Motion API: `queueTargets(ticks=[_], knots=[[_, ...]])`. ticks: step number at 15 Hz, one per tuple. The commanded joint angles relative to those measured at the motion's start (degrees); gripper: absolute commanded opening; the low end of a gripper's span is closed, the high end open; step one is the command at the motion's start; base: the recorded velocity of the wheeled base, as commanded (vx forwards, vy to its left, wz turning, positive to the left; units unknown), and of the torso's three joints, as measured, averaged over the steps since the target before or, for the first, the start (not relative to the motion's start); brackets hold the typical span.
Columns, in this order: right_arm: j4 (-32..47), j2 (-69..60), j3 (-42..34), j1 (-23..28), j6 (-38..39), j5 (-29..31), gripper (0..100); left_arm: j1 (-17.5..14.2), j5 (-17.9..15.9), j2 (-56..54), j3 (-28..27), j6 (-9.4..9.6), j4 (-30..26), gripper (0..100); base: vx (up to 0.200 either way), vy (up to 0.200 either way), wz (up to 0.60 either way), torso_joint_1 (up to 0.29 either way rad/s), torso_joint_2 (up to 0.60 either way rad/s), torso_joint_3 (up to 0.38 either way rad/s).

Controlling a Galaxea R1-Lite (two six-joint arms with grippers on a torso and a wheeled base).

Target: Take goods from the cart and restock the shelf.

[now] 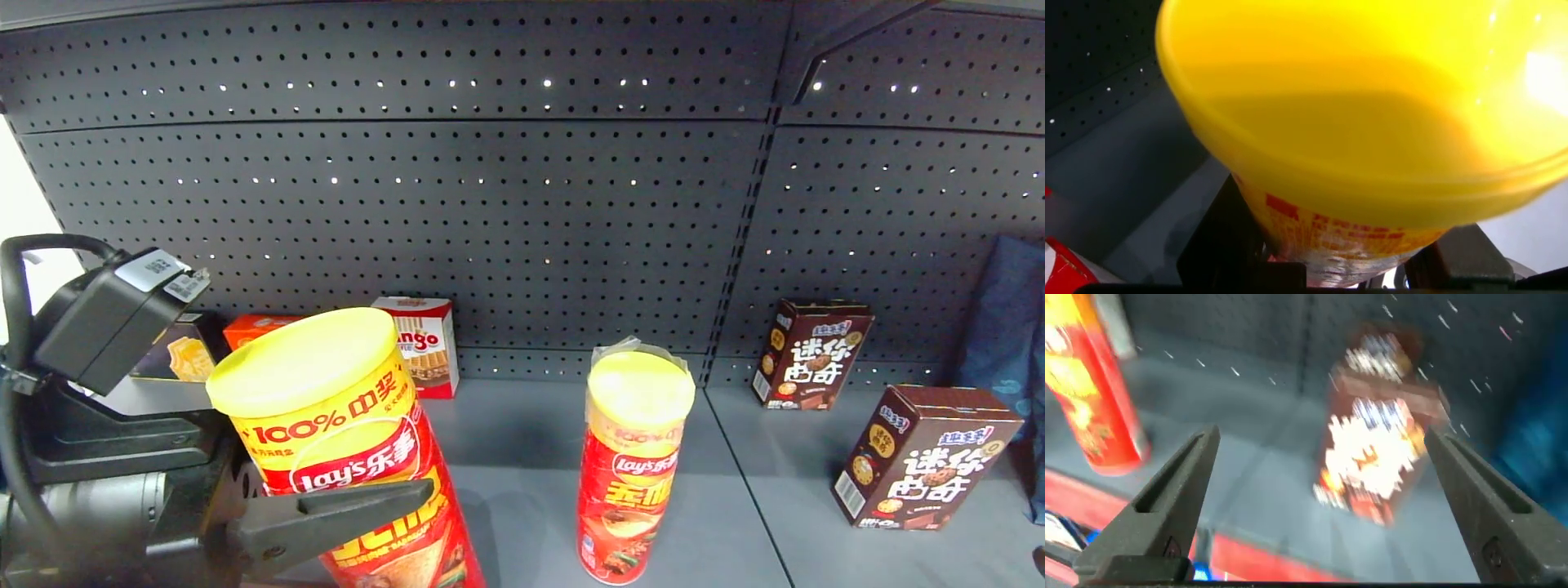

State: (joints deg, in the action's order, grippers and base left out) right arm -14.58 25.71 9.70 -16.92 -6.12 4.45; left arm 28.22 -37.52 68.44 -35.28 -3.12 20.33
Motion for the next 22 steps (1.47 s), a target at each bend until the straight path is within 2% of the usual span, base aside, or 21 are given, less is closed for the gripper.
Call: queueTargets(ticks=[1,3,6,7,10,13,15,16,17,22], knots=[[10.2,-15.4,-1.5,7.4,0.1,0.4,100,0.0,0.0,-0.1,-0.1,-0.04,0.1,0,0.000,0.000,0.00,0.000,0.00,0.000],[14.5,-20.1,-2.9,9.4,0.2,0.8,100,0.0,0.0,-0.1,-0.1,-0.04,0.1,0,0.000,0.000,0.00,0.000,0.00,0.000],[13.8,-20.0,-6.2,9.4,0.5,2.1,100,0.0,-0.1,-0.1,-0.3,-0.04,0.1,0,0.000,0.000,0.00,0.000,0.00,0.000],[10.6,-20.0,-9.7,9.4,0.8,3.4,100,0.0,-0.1,-0.1,-0.1,-0.04,0.1,0,0.000,0.000,0.00,0.000,0.00,0.000],[11.2,-20.0,-9.7,9.4,4.3,4.6,100,0.0,-0.2,-0.1,0.1,-0.04,0.1,0,0.000,0.000,0.00,0.000,0.00,0.000],[11.2,-20.0,-9.7,9.4,8.1,8.7,100,-0.1,-0.1,-0.2,0.2,-0.04,0.1,0,0.000,0.000,0.00,0.000,0.00,0.000],[11.4,-20.0,-9.7,9.1,6.2,5.0,100,-0.1,-0.1,-0.4,1.3,0.04,0.2,0,0.000,0.000,0.00,0.000,0.00,0.000],[11.6,-20.0,-9.7,8.8,5.6,-5.5,100,-0.1,-0.1,-1.6,2.1,0.04,0.1,0,0.000,0.000,0.00,0.000,0.00,0.000],[14.6,-20.0,-9.7,8.8,4.8,-8.6,100,-0.1,-0.1,-2.3,2.8,0.04,0.1,0,0.000,0.000,0.00,0.000,0.00,0.000],[15.2,-20.0,-9.6,8.8,6.3,-7.2,100,-0.4,0.0,-3.4,3.2,-0.04,0.1,0,0.000,0.000,0.00,0.000,0.00,0.000]])
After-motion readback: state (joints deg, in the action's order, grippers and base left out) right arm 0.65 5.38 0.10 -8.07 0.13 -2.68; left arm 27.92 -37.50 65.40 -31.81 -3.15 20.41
